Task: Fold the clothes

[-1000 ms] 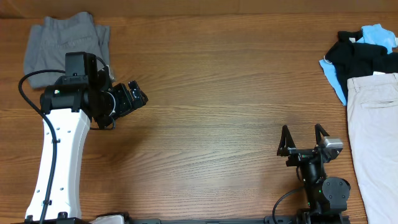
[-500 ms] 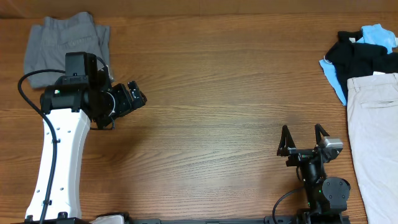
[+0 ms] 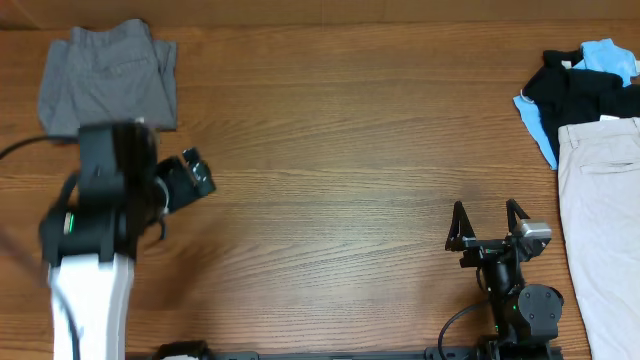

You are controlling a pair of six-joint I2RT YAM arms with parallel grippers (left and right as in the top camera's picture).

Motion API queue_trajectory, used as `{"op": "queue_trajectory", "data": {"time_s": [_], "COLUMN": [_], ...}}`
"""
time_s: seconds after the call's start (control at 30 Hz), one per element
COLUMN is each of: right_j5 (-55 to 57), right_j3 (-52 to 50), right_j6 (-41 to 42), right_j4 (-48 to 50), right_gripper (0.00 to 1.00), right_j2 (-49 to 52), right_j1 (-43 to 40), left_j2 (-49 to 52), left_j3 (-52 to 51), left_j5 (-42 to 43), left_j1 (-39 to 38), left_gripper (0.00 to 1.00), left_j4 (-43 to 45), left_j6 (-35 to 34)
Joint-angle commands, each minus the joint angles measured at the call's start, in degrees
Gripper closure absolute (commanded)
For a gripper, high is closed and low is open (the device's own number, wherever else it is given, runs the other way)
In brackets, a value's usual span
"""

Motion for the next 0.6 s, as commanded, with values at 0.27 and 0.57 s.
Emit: {"op": "queue_trajectory", "data": {"time_s": [0.27,0.57], "right_j5": [-0.35,-0.37], "right_j3": [-0.59,-0.59], "right_j6": [-0.52,-0.52], "right_j4": [0.37,0.37], "right_gripper": [0.0,0.0], "right_j2": [-0.61,-0.61], "right_j1": [-0.26,-0.26], "left_j2": [-34.62,-46.01], "left_j3": [-22.69,-41.59], "left_j5": [2.51,8.07], "left_j1": [-0.37,-0.35], "left_gripper": [0.0,0.0], "left_j4": [12.04,28.28], "left_j6": [12.55,17.55]}}
